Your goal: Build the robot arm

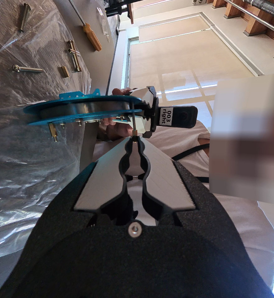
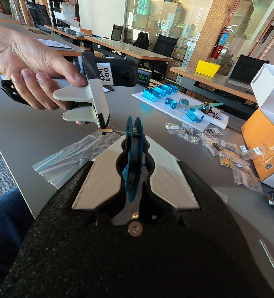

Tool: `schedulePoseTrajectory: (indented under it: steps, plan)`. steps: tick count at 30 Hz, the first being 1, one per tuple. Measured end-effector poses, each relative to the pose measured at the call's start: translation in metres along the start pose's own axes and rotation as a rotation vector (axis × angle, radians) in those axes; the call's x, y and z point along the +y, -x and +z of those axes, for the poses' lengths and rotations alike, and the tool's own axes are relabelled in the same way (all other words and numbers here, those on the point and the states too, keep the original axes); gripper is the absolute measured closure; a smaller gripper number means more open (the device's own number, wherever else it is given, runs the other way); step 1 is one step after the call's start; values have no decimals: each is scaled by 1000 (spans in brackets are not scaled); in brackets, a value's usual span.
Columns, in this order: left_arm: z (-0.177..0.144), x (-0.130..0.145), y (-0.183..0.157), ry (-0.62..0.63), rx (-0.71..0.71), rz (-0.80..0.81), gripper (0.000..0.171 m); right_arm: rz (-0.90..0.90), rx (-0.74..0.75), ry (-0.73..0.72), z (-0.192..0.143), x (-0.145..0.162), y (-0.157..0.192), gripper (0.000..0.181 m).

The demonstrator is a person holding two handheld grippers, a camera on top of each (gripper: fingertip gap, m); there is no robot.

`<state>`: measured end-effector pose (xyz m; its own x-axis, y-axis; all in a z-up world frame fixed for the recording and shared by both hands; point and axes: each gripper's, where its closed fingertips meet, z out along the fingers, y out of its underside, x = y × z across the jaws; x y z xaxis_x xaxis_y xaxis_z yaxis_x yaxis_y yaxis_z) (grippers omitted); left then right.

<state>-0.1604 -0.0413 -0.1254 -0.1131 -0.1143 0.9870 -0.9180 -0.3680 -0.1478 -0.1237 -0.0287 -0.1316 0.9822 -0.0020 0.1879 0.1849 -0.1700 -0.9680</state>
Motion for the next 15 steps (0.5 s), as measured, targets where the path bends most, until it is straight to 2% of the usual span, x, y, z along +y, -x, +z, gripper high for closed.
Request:
schedulePoseTrajectory:
  steps: [7, 15]
  plan:
    - [-2, -2, 0, 10, -85, 86, 167, 15, -4, 5, 1, 0, -1, 166]
    - [-3, -3, -1, -6, -97, 88, 167, 26, -12, 6, 1, 0, -1, 166]
